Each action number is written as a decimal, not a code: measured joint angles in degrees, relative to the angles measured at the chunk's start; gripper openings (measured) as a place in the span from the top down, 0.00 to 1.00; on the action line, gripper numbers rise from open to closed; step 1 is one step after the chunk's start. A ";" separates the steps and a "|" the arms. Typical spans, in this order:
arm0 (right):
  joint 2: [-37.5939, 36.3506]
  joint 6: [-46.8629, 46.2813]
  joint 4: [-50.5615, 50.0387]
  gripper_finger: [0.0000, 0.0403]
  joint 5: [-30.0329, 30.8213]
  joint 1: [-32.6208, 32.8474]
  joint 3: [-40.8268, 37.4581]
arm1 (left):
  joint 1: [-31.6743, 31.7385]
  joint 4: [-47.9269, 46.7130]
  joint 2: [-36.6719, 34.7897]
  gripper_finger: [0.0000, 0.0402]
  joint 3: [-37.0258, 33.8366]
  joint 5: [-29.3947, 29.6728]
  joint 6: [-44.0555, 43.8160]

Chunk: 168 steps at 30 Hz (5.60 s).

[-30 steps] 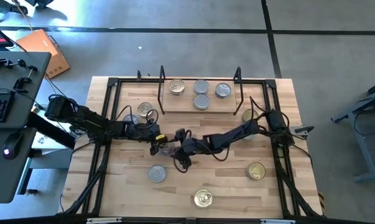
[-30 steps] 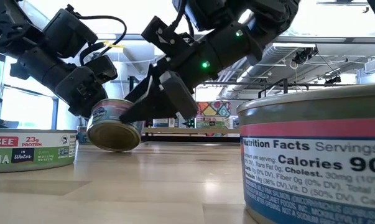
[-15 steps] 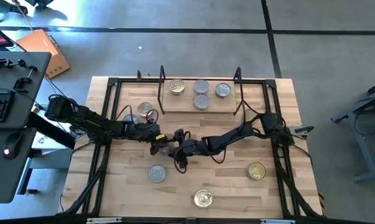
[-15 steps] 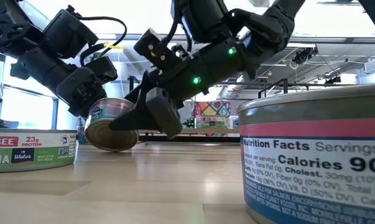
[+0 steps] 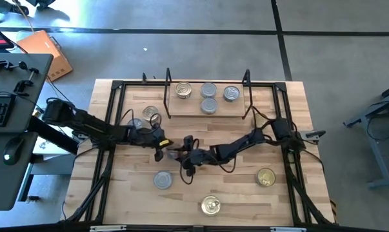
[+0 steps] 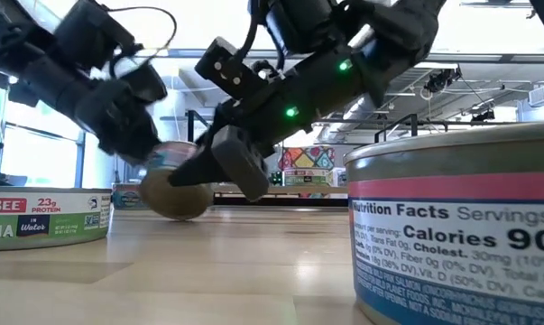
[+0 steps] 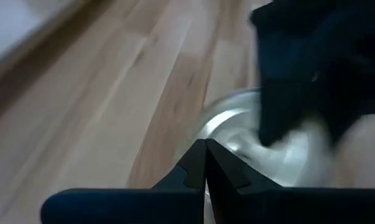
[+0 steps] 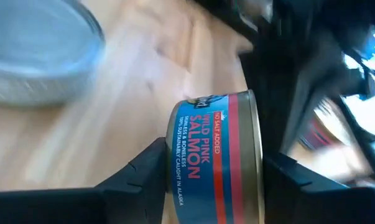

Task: Stack canned seafood by type on shelf
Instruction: Put the blue-pink tuna can on the shelf aligned with the other blue-pink tuna can, then put the green tuna can on the shelf aligned with the other green tuna can

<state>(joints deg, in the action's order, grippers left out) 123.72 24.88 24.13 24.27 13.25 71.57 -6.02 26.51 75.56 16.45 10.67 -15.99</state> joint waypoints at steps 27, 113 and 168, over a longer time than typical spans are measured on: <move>-6.72 14.06 -23.01 0.58 7.16 -16.34 8.02 | -28.17 -29.59 -26.75 1.00 8.24 32.11 4.84; 1.33 -21.48 -42.13 1.00 -15.52 -27.33 25.27 | -28.13 -32.68 -26.61 1.00 8.24 33.60 1.23; -11.13 -46.84 -43.52 1.00 12.94 13.16 4.42 | -15.06 -43.26 -26.56 1.00 2.10 29.33 -18.99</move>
<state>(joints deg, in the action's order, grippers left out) 112.60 -21.96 -19.39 37.21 26.41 75.99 -21.08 -16.75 48.99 18.55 40.01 -34.98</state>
